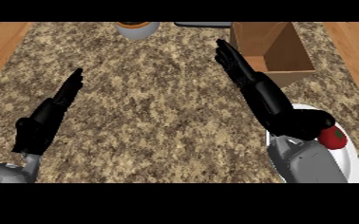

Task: Pick the tomato from the plate and place it in the cardboard box

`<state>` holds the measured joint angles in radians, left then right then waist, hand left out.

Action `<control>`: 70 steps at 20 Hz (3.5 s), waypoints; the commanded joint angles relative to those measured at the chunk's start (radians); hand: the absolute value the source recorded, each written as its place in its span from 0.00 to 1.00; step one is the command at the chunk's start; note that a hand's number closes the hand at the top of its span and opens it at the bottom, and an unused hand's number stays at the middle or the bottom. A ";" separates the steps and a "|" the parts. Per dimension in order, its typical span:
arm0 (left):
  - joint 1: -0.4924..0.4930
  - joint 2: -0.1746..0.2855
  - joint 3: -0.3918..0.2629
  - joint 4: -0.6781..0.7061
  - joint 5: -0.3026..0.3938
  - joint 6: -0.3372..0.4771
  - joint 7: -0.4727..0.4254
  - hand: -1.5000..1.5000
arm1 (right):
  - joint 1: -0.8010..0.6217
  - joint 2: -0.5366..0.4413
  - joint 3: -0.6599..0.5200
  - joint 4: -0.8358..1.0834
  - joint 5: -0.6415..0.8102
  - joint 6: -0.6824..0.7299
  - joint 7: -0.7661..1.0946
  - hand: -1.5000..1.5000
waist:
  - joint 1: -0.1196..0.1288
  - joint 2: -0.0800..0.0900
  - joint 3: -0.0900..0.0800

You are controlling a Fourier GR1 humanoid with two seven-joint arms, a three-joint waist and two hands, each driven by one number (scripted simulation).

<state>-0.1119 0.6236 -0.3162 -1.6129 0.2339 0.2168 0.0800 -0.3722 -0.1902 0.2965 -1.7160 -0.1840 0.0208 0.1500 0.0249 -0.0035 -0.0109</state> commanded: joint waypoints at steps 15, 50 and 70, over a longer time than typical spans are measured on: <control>0.046 -0.234 0.133 -0.033 0.188 0.149 -0.007 0.50 | 0.472 -0.453 -0.749 0.610 -0.102 0.133 -0.489 0.00 | -0.042 0.009 0.017; -0.021 -0.324 0.244 -0.004 0.070 0.039 0.086 0.50 | 0.223 -0.631 -0.552 0.748 0.127 0.686 -0.226 0.00 | -0.028 0.003 0.011; -0.008 -0.425 0.294 -0.041 -0.056 -0.005 0.130 0.50 | 0.185 -0.510 -0.604 0.747 0.245 0.647 -0.192 0.00 | -0.024 0.004 0.011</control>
<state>-0.0929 0.2225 -0.0148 -1.6449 0.2210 0.1916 0.1770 -0.1755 -0.7207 -0.3094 -0.9954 0.0203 0.6752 -0.0108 0.0001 -0.0004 -0.0001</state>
